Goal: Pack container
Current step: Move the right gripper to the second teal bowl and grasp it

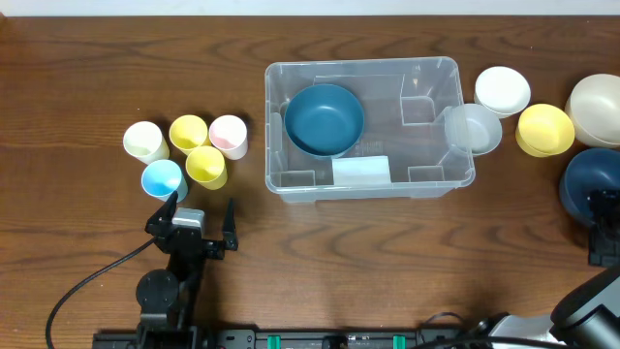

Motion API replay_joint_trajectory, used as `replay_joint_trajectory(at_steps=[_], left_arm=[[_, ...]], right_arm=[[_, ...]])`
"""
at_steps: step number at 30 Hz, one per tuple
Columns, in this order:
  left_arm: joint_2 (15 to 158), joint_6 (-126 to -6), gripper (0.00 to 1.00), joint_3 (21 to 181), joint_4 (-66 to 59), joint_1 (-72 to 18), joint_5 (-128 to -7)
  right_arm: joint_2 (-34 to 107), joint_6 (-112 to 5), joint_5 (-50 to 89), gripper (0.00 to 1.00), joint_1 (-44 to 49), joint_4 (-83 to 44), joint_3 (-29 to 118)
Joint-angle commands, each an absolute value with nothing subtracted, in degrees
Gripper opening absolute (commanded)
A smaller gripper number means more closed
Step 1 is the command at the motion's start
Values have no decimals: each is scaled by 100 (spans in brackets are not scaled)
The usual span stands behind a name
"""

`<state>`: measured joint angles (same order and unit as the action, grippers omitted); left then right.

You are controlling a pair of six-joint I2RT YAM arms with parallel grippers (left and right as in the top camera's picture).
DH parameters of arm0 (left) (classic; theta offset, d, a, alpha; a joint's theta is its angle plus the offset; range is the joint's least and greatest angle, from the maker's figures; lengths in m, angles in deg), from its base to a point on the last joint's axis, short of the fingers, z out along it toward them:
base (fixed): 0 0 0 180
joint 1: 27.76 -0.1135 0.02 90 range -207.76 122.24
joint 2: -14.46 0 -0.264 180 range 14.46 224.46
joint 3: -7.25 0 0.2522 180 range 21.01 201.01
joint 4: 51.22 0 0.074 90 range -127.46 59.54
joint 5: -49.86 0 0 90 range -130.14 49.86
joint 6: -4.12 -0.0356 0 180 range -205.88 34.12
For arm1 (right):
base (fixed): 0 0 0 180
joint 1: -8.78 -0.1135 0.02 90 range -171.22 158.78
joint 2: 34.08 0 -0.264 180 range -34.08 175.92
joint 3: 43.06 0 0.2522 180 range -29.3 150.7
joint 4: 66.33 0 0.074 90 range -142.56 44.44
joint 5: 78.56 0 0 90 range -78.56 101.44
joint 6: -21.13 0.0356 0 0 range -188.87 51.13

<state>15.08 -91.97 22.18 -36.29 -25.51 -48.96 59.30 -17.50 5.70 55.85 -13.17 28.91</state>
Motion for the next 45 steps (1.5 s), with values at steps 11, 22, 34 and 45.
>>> replay_joint_trajectory(at_steps=[11, 22, 34, 45], left_arm=[[1479, -9252, 98, 2124, -3428, -2586, -5001], [1479, -9252, 98, 2124, -3428, -2586, -5001], [1479, -9252, 98, 2124, -3428, -2586, -5001], [1479, -9252, 98, 2124, -3426, -2586, -5001]], right_arm=[[6356, -2078, 568, 99, 5644, -1557, 2872], [6964, -2147, 568, 99, 5650, -1699, 2900], [6955, -2222, 568, 53, 5757, -543, 3958], [6883, -2220, 594, 1, 5788, 727, 5162]])
